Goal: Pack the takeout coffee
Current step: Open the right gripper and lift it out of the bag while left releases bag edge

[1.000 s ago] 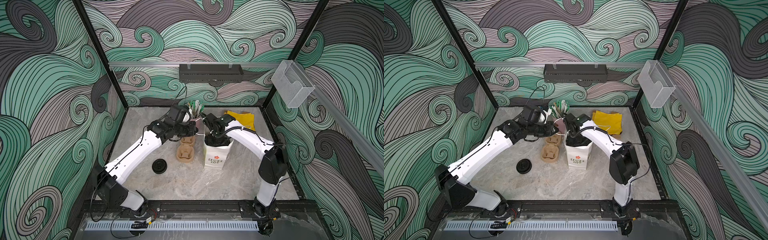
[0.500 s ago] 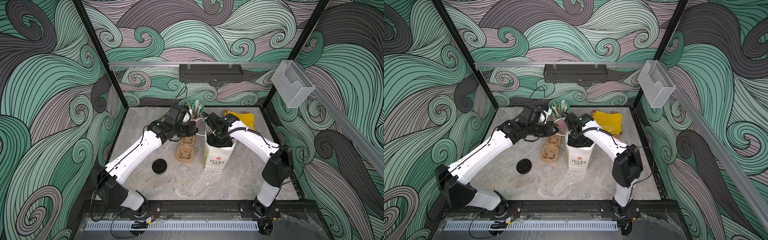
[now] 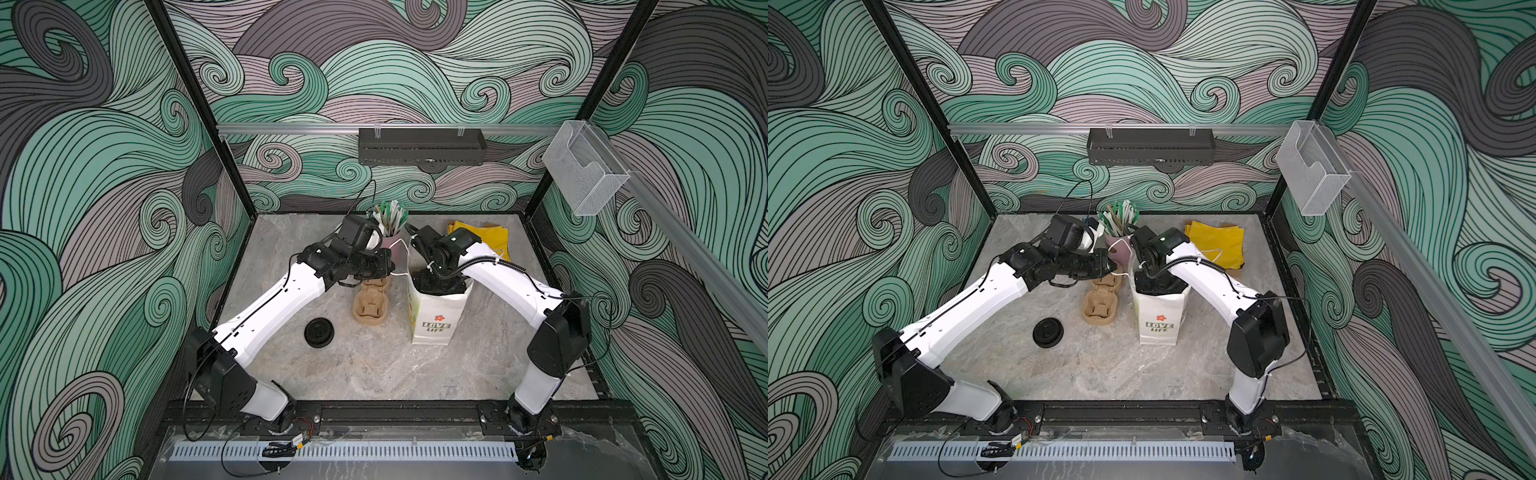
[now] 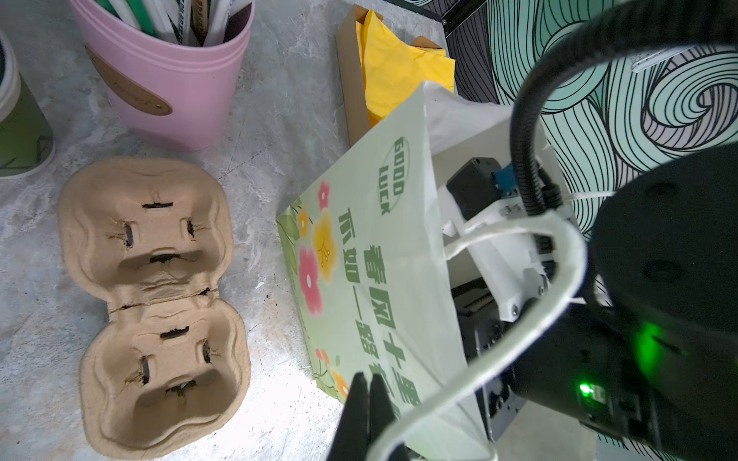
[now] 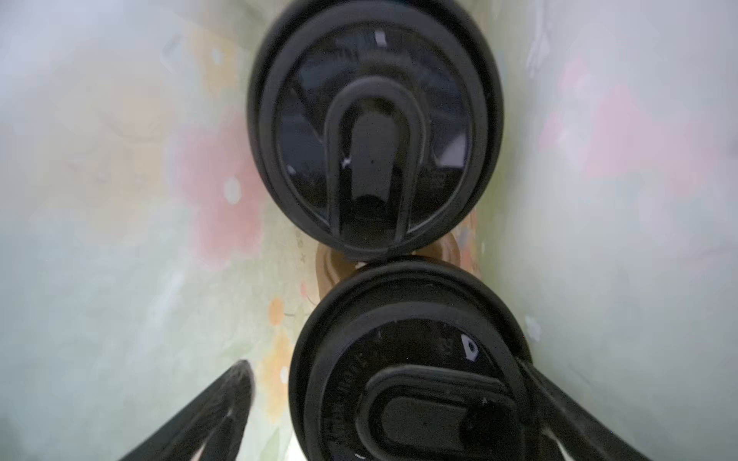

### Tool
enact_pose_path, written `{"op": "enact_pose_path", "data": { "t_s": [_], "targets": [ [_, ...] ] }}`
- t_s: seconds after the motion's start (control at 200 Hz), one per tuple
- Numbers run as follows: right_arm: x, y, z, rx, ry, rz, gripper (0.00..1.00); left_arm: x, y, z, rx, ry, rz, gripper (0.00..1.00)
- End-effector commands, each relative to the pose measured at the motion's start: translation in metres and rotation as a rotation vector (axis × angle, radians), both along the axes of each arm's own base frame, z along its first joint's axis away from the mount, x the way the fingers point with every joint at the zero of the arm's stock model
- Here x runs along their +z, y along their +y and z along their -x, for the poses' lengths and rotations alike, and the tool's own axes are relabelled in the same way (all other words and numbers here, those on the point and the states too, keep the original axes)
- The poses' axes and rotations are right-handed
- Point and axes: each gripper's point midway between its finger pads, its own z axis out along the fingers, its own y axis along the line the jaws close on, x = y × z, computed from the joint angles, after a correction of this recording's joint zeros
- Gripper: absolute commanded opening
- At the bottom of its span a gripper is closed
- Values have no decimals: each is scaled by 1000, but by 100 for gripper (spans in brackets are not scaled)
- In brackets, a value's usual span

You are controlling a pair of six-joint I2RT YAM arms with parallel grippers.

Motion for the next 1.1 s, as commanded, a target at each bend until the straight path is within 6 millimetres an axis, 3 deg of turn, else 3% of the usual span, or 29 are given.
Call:
{"op": "enact_pose_path", "data": {
  "t_s": [0.0, 0.175, 0.455, 0.785, 1.096],
  "targets": [
    [15, 0, 2, -19, -39, -25, 98, -8, 7, 2, -3, 8, -43, 0],
    [20, 1, 2, -19, -51, -38, 96, -9, 7, 3, -8, 5, -45, 0],
    [0, 0, 8, -26, -11, -26, 94, -5, 3, 7, -53, -16, -31, 0],
    [29, -6, -4, -20, -138, -19, 99, -9, 0, 7, -69, -12, -37, 0],
    [59, 5, -23, 31, -302, -61, 99, -7, -4, 10, -87, -17, -29, 0]
  ]
}}
